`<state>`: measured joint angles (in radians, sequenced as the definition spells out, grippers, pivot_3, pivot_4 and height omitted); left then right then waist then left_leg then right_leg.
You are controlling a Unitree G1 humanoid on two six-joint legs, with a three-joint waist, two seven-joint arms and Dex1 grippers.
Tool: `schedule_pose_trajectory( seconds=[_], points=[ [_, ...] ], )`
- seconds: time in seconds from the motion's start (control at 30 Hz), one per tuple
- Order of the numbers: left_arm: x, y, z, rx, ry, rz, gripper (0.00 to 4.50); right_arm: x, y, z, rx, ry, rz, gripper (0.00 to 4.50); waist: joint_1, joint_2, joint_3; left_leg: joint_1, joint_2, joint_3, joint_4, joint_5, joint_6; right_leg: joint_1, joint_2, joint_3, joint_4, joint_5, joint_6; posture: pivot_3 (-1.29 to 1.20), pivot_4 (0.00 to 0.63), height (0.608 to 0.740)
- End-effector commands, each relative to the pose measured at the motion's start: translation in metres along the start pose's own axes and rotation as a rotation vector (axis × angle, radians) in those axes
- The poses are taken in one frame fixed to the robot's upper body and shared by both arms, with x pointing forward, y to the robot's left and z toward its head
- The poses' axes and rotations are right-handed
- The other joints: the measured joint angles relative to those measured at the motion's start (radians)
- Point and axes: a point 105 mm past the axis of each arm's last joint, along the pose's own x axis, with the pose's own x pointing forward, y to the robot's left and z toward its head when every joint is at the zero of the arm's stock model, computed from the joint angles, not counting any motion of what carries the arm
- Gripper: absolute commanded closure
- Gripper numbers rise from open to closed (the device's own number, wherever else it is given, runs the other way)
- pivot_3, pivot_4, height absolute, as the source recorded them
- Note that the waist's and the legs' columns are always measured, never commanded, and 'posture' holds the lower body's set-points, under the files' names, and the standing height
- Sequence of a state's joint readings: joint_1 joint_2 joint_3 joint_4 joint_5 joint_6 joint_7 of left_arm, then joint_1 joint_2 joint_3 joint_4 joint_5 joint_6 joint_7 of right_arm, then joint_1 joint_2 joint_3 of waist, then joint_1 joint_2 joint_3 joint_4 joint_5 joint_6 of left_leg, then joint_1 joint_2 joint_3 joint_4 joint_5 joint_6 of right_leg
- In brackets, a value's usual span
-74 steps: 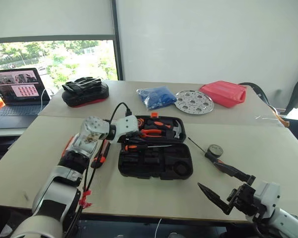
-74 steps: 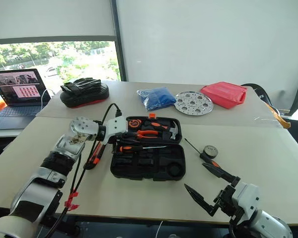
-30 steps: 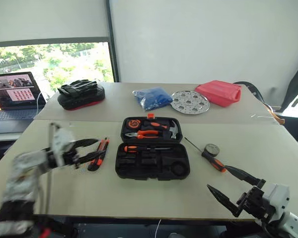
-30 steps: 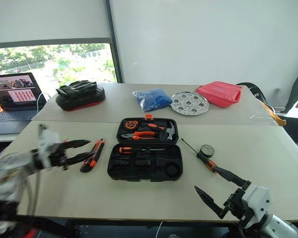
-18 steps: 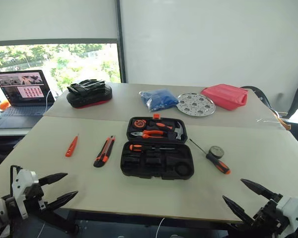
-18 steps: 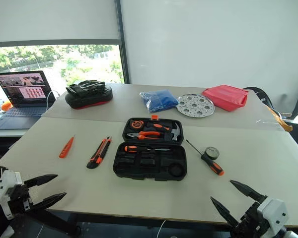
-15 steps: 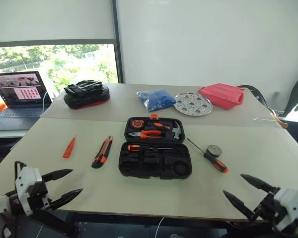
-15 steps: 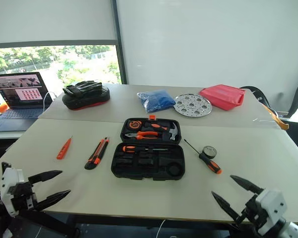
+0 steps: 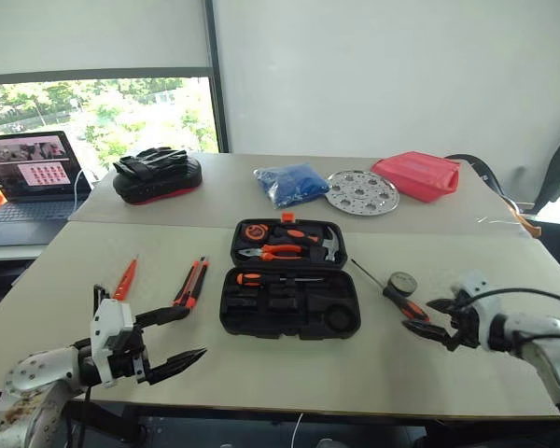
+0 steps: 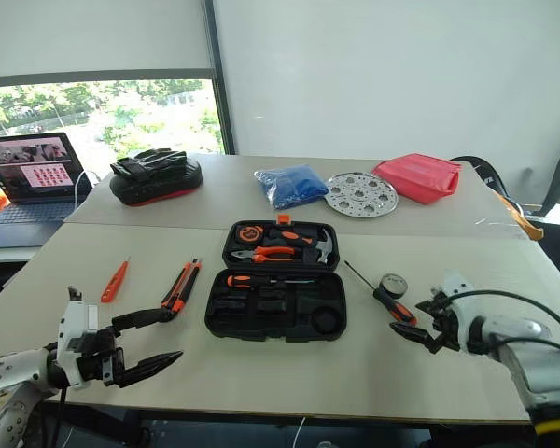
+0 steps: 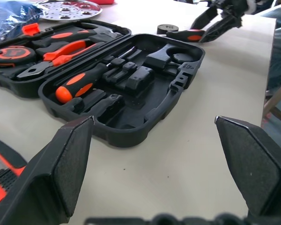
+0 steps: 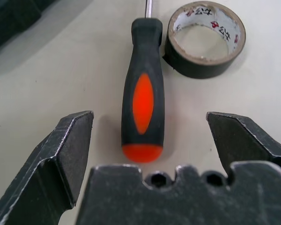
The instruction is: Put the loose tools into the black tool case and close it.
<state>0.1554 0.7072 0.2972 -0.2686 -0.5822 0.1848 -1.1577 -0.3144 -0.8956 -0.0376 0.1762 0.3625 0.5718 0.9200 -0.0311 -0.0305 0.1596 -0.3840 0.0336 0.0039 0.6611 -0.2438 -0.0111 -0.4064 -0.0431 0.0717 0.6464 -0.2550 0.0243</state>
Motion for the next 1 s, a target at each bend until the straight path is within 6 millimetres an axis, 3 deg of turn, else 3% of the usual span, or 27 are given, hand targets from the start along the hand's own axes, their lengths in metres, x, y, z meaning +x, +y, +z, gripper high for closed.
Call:
schedule_pose_trajectory(
  seconds=[0.03,0.27,0.4,0.63,0.87,1.0],
  points=[
    [-0.001,0.000,0.009,0.042,-0.009,0.005,0.08,0.006,-0.003,0.005,0.018,0.046,0.013,0.00,-0.003,0.000,0.000,0.000,0.000,0.000,0.000,0.000,0.000,0.000,0.000,0.000,0.000,0.000,0.000,0.00,0.150,0.740],
    [-0.001,0.002,0.015,0.032,-0.044,0.033,0.08,0.023,-0.003,0.006,0.048,0.126,0.011,0.00,-0.012,0.000,0.000,0.000,0.000,0.000,0.000,0.000,0.000,0.000,0.000,-0.001,0.000,0.000,0.000,0.00,0.150,0.740],
    [0.000,0.003,0.015,0.039,-0.036,0.024,0.00,0.024,-0.005,0.007,0.001,0.134,0.015,1.04,-0.013,-0.001,0.000,0.001,0.000,0.000,0.000,0.000,0.000,0.001,0.000,0.000,0.000,0.000,0.000,0.00,0.150,0.740],
    [0.001,0.001,0.012,0.037,-0.030,0.013,0.00,0.012,-0.001,0.012,0.022,0.097,0.048,3.44,-0.012,-0.001,0.000,0.000,0.000,-0.001,0.000,0.000,0.000,0.001,0.000,-0.001,0.000,0.000,0.000,0.00,0.150,0.740],
    [0.003,0.003,0.012,0.040,-0.031,0.012,0.00,-0.014,0.011,0.030,0.009,-0.061,0.106,3.48,-0.006,0.000,0.000,0.000,0.000,-0.001,0.000,0.000,0.000,0.000,0.000,-0.001,0.000,0.000,0.000,0.00,0.150,0.740],
    [0.001,0.008,0.009,0.080,-0.015,0.023,0.00,-0.037,0.027,0.059,-0.149,-0.175,0.165,3.48,-0.009,0.002,0.002,0.000,0.000,-0.001,0.000,0.000,0.000,0.000,0.000,-0.001,0.000,0.000,0.000,0.00,0.150,0.740]
  ],
)
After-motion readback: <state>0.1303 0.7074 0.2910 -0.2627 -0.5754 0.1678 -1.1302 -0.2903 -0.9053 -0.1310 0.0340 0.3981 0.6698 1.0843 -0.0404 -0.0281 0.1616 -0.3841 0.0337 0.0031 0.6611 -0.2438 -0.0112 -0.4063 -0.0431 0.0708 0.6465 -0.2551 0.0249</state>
